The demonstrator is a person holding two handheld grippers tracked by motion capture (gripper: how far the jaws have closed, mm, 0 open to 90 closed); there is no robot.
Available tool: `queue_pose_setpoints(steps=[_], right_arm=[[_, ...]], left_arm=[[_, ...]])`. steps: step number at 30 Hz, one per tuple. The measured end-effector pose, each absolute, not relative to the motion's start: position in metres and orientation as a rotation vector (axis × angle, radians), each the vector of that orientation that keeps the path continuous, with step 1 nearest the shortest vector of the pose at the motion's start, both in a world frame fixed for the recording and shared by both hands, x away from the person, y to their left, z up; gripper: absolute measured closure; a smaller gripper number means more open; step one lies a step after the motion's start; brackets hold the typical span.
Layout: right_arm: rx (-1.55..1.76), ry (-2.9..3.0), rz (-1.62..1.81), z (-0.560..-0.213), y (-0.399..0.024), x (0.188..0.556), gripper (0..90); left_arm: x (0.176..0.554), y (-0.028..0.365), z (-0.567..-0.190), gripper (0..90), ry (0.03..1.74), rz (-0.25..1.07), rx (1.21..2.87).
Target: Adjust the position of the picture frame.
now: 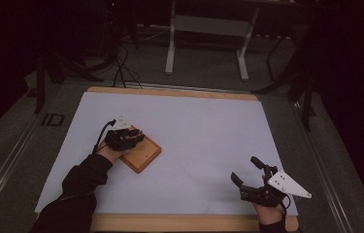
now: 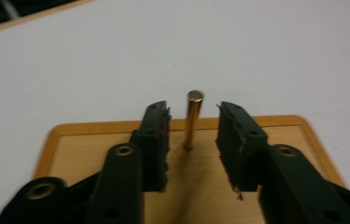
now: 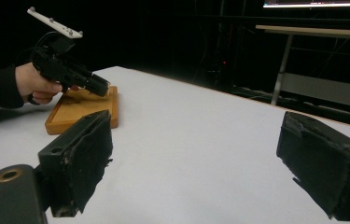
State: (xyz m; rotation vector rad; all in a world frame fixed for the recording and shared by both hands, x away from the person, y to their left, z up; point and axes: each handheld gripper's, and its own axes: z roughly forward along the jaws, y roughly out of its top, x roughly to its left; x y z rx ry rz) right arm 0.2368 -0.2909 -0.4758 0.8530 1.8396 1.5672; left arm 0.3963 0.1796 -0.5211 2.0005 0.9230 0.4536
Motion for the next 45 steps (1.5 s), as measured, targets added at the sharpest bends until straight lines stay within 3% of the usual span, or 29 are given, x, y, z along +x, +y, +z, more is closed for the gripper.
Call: queue_pose_setpoints(steps=[18,32,45], right_arm=[[0.867,1.844,1.555,-0.478,-0.291,0.238,12.1],[0.872,1.865,1.531,-0.479,-0.288,0.24,12.4],[0.874,1.863,1.53,-0.479,-0.288,0.24,12.4]], left_arm=[[0.405,0.175,-0.529,83.7,0.903,0.44,2.028],[0.403,0.174,-0.526,85.5,0.943,0.442,2.009],[0.39,0.161,-0.498,85.6,0.888,0.486,1.978]])
